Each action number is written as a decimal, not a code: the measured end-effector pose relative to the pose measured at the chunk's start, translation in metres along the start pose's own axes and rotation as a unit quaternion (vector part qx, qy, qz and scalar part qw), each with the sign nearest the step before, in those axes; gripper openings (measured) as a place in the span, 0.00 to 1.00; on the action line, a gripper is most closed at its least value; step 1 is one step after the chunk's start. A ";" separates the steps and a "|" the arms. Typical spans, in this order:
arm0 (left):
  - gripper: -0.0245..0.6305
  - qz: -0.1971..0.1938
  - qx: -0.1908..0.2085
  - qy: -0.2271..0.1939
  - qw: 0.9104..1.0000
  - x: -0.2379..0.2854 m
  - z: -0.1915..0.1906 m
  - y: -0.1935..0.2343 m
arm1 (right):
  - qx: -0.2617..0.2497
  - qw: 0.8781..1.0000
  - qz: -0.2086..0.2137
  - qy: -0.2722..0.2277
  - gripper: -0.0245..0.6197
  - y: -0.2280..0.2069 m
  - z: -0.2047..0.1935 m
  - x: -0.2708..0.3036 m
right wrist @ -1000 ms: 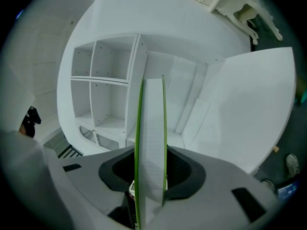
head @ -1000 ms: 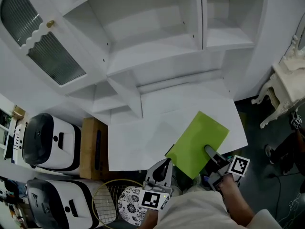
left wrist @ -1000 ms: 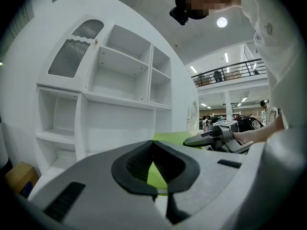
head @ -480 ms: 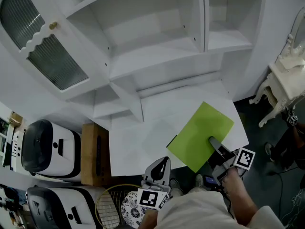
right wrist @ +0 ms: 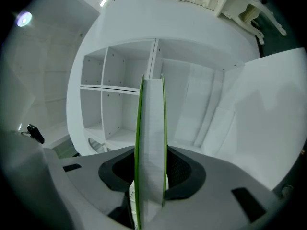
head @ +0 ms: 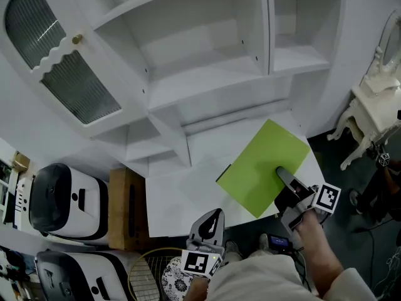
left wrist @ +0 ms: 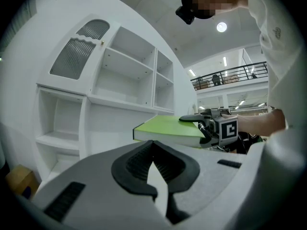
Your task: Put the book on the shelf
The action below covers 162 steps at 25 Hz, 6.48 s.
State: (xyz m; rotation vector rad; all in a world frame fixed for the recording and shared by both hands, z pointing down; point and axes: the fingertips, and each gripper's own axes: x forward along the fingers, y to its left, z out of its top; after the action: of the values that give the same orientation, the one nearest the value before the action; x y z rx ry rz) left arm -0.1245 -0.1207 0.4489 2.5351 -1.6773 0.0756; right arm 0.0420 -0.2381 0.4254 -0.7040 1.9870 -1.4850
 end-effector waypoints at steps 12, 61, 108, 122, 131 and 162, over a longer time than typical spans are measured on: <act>0.04 -0.006 -0.005 0.004 1.000 0.006 -0.004 0.002 | 0.009 1.000 0.022 0.006 0.26 0.041 0.006 0.051; 0.04 -0.004 -0.020 0.011 1.000 0.008 -0.015 0.028 | 0.068 0.994 -0.004 -0.090 0.26 0.075 0.067 0.198; 0.04 0.008 -0.026 0.013 1.000 0.014 -0.017 0.052 | 0.102 0.986 0.000 -0.133 0.26 0.058 0.099 0.254; 0.04 0.006 -0.022 0.013 1.000 0.014 -0.016 0.051 | 0.070 0.986 0.061 -0.142 0.44 0.078 0.099 0.248; 0.04 0.004 -0.023 0.013 1.000 0.013 -0.016 0.050 | 0.044 0.988 0.070 -0.133 0.48 0.081 0.097 0.246; 0.04 -0.004 -0.022 0.017 1.000 0.020 -0.019 0.042 | 0.001 0.992 0.083 -0.092 0.07 0.072 0.067 0.186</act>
State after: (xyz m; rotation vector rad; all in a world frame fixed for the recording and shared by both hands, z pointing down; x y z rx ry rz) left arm -0.1552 -0.1528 0.4725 2.4945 -1.6370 0.0782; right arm -0.0485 -0.3951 0.3180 -0.6350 1.8558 -1.2776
